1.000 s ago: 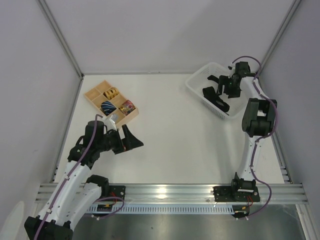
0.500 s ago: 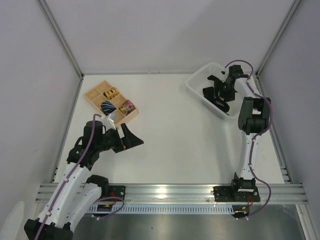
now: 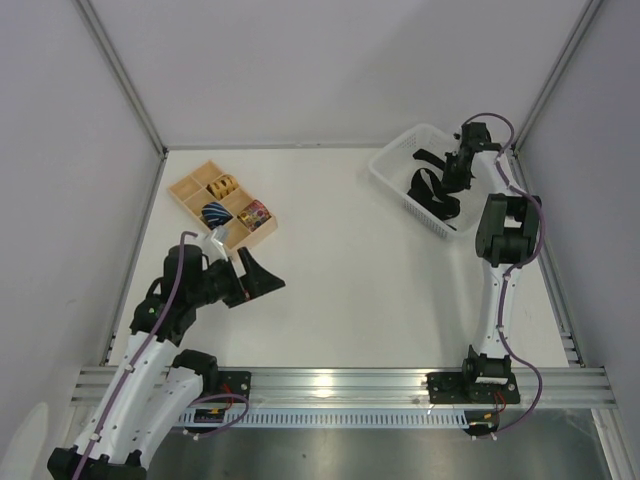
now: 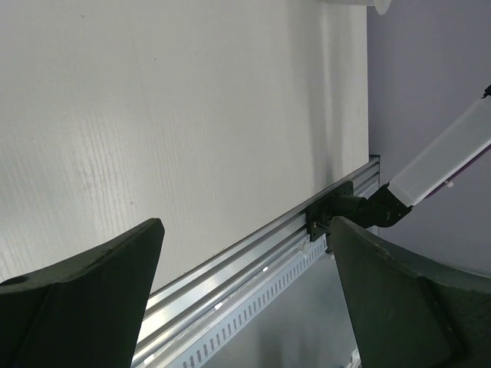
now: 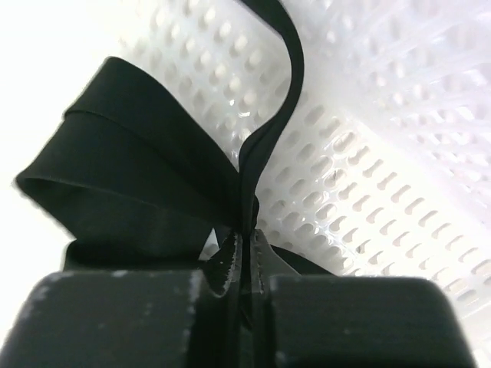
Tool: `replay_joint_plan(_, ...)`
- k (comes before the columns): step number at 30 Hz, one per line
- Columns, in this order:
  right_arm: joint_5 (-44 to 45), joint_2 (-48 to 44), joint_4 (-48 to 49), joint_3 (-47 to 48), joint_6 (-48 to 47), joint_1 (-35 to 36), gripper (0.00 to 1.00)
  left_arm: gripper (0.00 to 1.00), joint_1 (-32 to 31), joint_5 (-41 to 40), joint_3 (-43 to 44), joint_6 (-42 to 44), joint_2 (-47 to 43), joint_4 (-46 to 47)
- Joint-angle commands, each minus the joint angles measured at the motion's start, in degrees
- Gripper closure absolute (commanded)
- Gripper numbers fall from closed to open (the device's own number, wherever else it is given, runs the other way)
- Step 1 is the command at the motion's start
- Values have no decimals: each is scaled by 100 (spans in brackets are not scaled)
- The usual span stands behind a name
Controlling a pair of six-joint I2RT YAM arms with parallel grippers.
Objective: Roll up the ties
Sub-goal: Grab a tie with the right arm, then move the tie to the center of the board
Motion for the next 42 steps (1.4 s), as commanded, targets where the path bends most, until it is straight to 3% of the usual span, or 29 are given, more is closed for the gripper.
replay_joint_plan(1, 173, -80, -55, 400, 295, -49, 100, 2, 16, -160, 36, -178, -136, -35)
replay_joint_plan(7, -407, -685, -81, 734, 787, -172, 100, 2, 16, -318, 185, -178, -75, -88)
replay_joint_plan(19, -1610, -2856, 664, 858, 1991, -84, 100, 0, 16, -248, 546, 59, 31, 131)
replay_joint_plan(26, -2638, -3551, 1097, 1489, 3160, 276, 100, 0, 16, -827, 1098, 119, 215, -105)
replay_joint_plan(33, -2711, -4350, 1054, 1535, 3636, 1470, 100, 0, 16, -1399, 2389, 480, 304, -667)
replay_joint_plan(38, -2149, -5097, 877, 254, 3574, 2780, 100, 3, 16, -1996, 3137, 577, -72, -1290)
replay_joint_plan(42, -1761, -5625, 1060, -1292, 3583, 3886, 100, 2, 16, -2190, 3314, 463, -890, -696)
